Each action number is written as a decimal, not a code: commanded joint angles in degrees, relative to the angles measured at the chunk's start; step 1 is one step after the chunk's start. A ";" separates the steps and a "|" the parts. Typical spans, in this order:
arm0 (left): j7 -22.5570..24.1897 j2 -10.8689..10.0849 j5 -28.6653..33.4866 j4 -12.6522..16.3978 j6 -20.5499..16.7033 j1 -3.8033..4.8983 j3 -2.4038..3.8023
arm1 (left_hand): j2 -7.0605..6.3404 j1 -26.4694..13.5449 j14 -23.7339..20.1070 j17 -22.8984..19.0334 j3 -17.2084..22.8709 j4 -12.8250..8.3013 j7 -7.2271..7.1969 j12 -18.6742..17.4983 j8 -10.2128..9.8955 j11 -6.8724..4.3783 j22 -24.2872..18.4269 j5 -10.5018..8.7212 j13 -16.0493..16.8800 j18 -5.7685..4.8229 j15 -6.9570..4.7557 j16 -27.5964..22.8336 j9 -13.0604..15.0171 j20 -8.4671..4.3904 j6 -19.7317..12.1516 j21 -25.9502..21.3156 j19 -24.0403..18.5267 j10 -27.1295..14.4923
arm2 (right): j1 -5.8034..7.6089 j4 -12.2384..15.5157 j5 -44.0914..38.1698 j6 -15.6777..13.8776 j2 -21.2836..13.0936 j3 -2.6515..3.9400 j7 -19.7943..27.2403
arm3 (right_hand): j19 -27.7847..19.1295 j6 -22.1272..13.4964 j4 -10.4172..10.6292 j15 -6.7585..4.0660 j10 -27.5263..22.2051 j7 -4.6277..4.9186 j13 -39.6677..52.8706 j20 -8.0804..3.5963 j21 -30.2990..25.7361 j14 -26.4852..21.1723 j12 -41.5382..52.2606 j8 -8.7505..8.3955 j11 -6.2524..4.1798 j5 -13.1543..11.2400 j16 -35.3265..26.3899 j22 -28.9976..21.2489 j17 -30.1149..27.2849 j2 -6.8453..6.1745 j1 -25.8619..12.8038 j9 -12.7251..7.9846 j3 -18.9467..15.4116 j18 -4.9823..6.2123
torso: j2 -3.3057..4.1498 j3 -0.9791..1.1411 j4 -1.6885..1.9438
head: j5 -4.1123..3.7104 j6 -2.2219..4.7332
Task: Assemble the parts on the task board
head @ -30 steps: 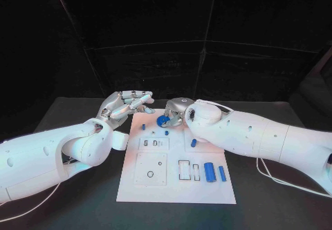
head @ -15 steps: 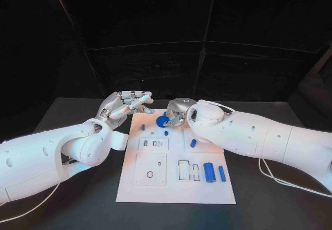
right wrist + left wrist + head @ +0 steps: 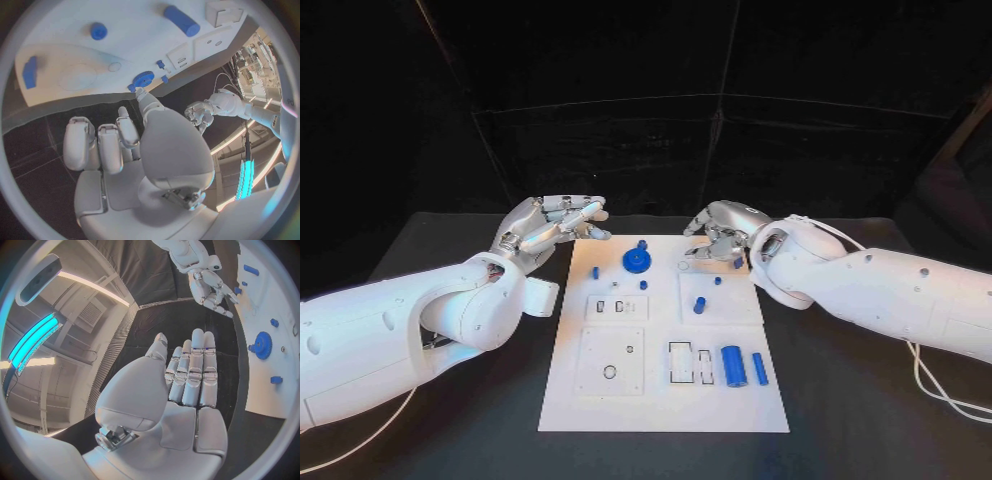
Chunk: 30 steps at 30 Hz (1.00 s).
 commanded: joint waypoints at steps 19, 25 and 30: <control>0.71 0.84 -0.25 -1.97 4.02 0.07 0.01 | 1.24 0.72 9.45 -0.59 -1.74 -0.47 -0.88 -2.90 -1.57 -1.30 -1.90 0.07 -0.29 0.33 -2.25 -3.98 -0.02 -2.96 2.33 0.88 14.17 2.84 | 0.10 1.55 16.80 3.24 -11.89 -0.03 8.76 | 3.10 2.01 -4.80 -0.52 10.06 -0.38 13.38 -0.47 1.31 5.12 11.66 0.43 -0.31 2.04 4.87 4.70 10.53 -1.13 0.07 -0.10 -0.54 -1.50 | 0.02 0.25 -0.40 | -1.66 0.89; 0.95 1.20 -0.25 -2.27 3.81 0.04 0.00 | 1.23 0.73 8.77 0.07 -1.88 -0.45 -0.86 -2.93 -1.65 -1.24 -1.87 0.07 -0.30 0.20 -2.11 -3.95 -0.02 -2.93 2.44 0.90 13.80 2.95 | -0.16 -1.15 15.94 2.62 -10.21 -0.04 7.68 | 7.21 0.17 -4.94 -0.18 7.22 0.08 10.64 -0.13 3.90 5.73 8.47 0.56 0.15 3.59 6.51 10.66 13.83 -0.53 -0.61 -0.12 -1.77 -2.70 | 0.01 0.13 -0.29 | -1.84 0.63; 1.02 1.31 -0.25 -2.45 3.71 0.01 -0.01 | 1.25 0.75 8.40 0.39 -1.93 -0.45 -0.83 -2.95 -1.70 -1.21 -1.86 0.08 -0.31 0.16 -2.05 -3.95 -0.03 -2.90 2.48 0.89 13.57 2.98 | -0.85 -2.46 13.74 2.70 -9.38 -0.04 6.84 | 7.27 -0.30 -5.23 -0.15 6.98 0.05 10.69 -0.21 3.59 6.07 8.49 1.16 0.16 3.58 7.28 9.66 15.44 -0.09 -0.50 -0.02 -2.11 -2.49 | 0.08 0.22 -0.20 | -1.87 0.49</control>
